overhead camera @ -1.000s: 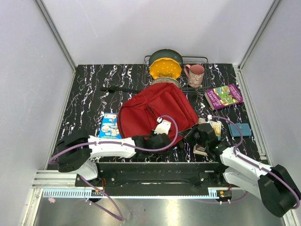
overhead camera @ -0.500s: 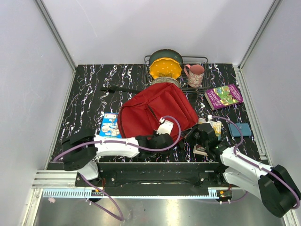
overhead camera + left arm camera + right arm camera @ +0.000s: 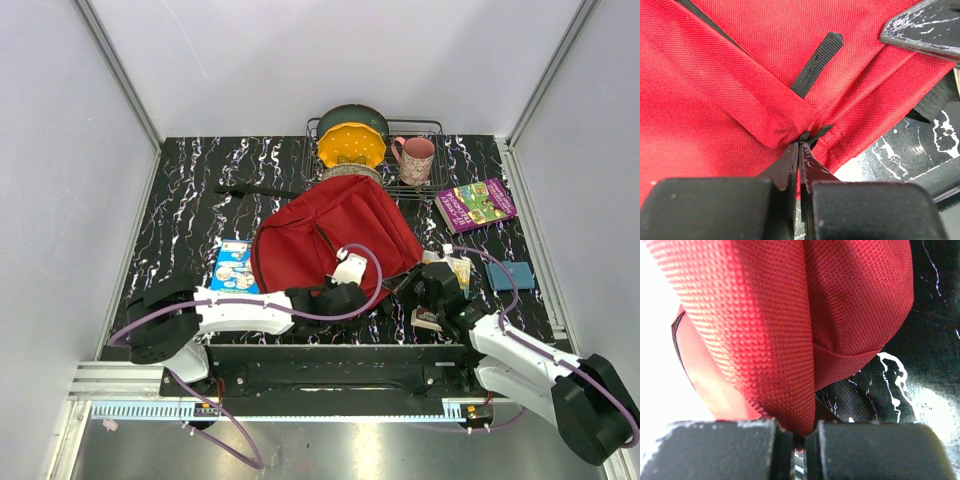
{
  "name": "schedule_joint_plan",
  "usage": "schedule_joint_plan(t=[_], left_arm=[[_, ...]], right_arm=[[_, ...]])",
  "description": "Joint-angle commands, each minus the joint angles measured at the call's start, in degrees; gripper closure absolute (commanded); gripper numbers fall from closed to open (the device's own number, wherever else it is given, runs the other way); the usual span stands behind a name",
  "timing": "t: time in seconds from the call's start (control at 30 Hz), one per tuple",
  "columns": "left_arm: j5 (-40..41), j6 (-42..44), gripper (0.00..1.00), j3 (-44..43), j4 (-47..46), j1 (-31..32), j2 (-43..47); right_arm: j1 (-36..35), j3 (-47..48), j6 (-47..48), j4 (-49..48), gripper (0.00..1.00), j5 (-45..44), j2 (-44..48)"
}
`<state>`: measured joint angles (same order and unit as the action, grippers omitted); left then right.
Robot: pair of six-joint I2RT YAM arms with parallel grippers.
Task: Pack the student bag
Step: Unzip the student bag at the center of the board.
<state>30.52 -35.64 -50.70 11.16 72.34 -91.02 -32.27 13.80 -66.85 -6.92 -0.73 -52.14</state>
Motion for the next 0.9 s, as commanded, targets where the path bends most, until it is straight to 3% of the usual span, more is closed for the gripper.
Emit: schedule_joint_plan(t=[0.0, 0.3, 0.5, 0.87], left_arm=[[3.66, -1.01, 1.0, 1.12, -0.35, 0.17, 5.41], [6.47, -3.82, 1.0, 4.11, 0.18, 0.17, 8.67], [12.98, -9.52, 1.0, 5.17, 8.61, 0.17, 11.65], [15.7, -21.22, 1.0, 16.59, 18.71, 0.17, 29.66]], right_arm=[[0.02, 2.63, 1.19, -2.4, 0.99, -4.8, 0.29], [0.02, 2.81, 1.72, -2.4, 0.99, -5.68, -1.21], [0.54, 4.47, 3.74, -0.82, 1.0, -7.53, -2.7], [5.02, 9.22, 8.31, 1.2, 1.0, -7.27, -6.57]])
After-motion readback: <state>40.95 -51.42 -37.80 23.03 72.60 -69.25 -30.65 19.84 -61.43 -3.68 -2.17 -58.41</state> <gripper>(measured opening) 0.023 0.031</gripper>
